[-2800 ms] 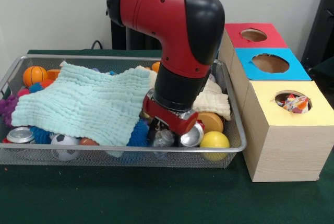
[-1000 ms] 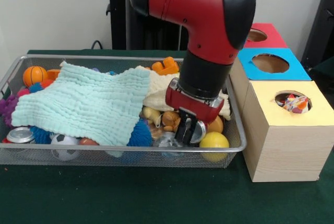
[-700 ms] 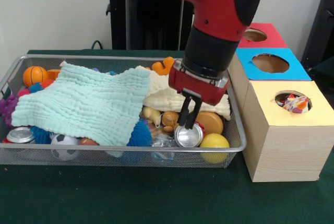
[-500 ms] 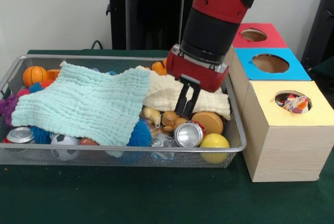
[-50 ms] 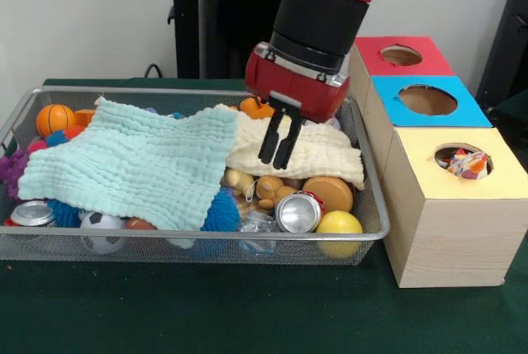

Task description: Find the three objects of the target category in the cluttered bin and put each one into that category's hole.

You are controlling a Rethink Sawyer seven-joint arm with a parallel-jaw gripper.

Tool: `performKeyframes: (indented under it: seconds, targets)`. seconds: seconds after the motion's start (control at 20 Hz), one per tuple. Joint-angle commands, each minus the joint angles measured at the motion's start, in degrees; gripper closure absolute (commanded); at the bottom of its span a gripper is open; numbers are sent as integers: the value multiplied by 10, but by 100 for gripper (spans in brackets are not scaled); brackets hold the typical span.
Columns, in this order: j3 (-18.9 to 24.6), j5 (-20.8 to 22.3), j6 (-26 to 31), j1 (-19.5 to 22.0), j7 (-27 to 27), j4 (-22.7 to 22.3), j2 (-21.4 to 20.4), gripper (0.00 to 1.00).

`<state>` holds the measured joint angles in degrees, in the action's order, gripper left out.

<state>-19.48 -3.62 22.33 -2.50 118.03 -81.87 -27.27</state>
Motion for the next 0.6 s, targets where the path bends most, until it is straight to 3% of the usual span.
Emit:
performKeyframes:
  seconds: [0.05, 0.6]
  targets:
    - [85, 30, -36, 38, 19, -63, 15, 0]
    - [88, 22, -47, 34, 45, -63, 31, 0]
